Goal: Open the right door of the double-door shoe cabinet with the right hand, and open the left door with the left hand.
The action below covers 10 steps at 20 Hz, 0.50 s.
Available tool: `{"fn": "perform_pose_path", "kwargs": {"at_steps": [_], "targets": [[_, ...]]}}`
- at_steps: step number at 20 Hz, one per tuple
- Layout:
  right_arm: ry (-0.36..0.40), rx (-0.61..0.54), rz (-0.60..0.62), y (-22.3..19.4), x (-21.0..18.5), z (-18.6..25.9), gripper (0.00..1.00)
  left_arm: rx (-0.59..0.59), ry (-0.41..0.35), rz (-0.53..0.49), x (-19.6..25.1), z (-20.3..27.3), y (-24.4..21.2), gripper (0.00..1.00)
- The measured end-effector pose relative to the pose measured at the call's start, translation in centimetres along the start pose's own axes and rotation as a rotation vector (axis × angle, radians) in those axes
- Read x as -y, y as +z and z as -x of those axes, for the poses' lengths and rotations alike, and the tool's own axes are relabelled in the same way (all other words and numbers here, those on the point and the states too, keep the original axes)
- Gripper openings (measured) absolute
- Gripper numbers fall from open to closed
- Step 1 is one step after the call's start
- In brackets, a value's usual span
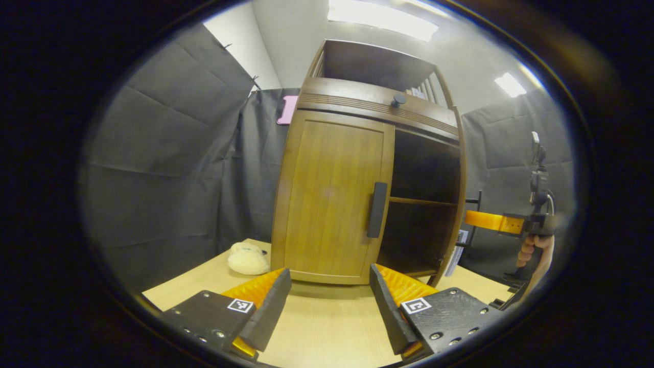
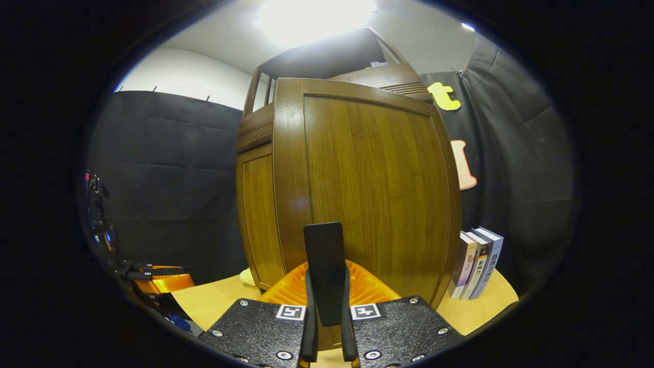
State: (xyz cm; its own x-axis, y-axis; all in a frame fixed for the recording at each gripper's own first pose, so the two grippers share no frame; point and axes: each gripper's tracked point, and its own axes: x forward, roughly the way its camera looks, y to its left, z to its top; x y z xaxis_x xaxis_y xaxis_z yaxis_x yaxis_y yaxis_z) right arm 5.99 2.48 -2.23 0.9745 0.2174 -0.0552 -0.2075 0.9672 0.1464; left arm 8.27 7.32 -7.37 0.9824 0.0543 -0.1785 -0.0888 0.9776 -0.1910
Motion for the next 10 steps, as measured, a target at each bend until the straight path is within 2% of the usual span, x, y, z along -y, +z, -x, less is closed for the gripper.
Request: {"fn": "perform_pose_path", "kwargs": {"at_steps": [3, 9, 10], "targets": [[-0.008, 0.005, -0.001, 0.2, 0.8, 1.7, 0.18, 0.013, -0.020, 0.001, 3.6, -1.1, 0.3, 0.88], [-0.025, 0.013, -0.022, 0.7, 3.1, 5.1, 0.17, 0.020, -0.068, -0.019, 11.5, 0.9, 1.4, 0.88], [-0.028, 0.012, -0.023, 0.7, 3.6, 5.5, 0.18, 0.020, -0.074, -0.019, 9.2, 0.7, 0.9, 0.88]]}}
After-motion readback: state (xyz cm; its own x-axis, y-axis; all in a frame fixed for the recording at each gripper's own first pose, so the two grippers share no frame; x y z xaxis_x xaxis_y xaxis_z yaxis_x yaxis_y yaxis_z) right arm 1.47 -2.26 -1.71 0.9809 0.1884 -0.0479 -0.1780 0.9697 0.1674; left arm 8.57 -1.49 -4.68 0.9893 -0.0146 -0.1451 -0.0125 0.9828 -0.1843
